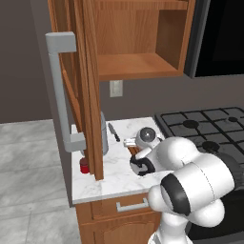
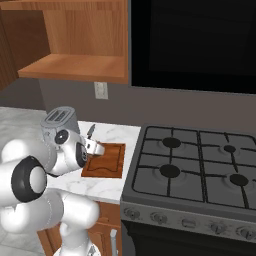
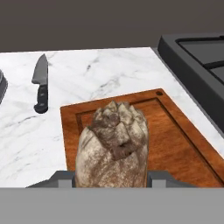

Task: Pick the bread, place it on the cutting board, pick the jam, place it on the counter, and close the cabinet.

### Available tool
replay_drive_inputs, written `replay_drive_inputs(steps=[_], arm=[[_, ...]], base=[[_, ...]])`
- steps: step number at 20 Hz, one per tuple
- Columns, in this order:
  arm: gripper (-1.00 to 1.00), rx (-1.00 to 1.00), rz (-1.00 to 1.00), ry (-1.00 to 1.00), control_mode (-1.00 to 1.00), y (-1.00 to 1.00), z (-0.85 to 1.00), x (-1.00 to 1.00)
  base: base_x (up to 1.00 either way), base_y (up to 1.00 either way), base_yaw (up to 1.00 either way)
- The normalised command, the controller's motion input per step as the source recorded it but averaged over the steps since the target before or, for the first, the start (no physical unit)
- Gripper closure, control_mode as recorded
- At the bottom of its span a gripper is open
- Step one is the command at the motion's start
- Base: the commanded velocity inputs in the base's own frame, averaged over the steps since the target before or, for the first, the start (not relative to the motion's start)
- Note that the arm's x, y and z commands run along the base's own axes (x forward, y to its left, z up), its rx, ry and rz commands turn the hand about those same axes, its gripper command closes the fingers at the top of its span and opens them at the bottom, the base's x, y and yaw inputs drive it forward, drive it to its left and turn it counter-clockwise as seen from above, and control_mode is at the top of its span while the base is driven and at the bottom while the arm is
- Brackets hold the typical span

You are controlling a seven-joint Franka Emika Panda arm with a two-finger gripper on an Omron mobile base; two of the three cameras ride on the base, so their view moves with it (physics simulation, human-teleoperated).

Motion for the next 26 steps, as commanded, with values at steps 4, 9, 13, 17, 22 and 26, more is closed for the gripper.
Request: replay_drive_inputs(steps=[4, 9, 13, 17, 22, 26], arm=[[1.00, 0.00, 0.00, 0.00, -1.00, -0.07, -0.17, 0.09], [1.00, 0.00, 0.00, 0.00, -1.00, -0.06, -0.17, 0.09], [1.00, 0.00, 0.00, 0.00, -1.00, -0.04, -0.17, 0.05], [1.00, 0.00, 0.00, 0.01, -1.00, 0.00, -0.12, 0.01], [1.00, 0.00, 0.00, 0.02, -1.00, 0.00, -0.12, 0.00], [1.00, 0.00, 0.00, 0.00, -1.00, 0.00, -0.01, 0.00]], base=[[0.00, 0.00, 0.00], [0.00, 0.00, 0.00], [0.00, 0.00, 0.00], [0.00, 0.00, 0.00], [0.00, 0.00, 0.00], [0.00, 0.00, 0.00]])
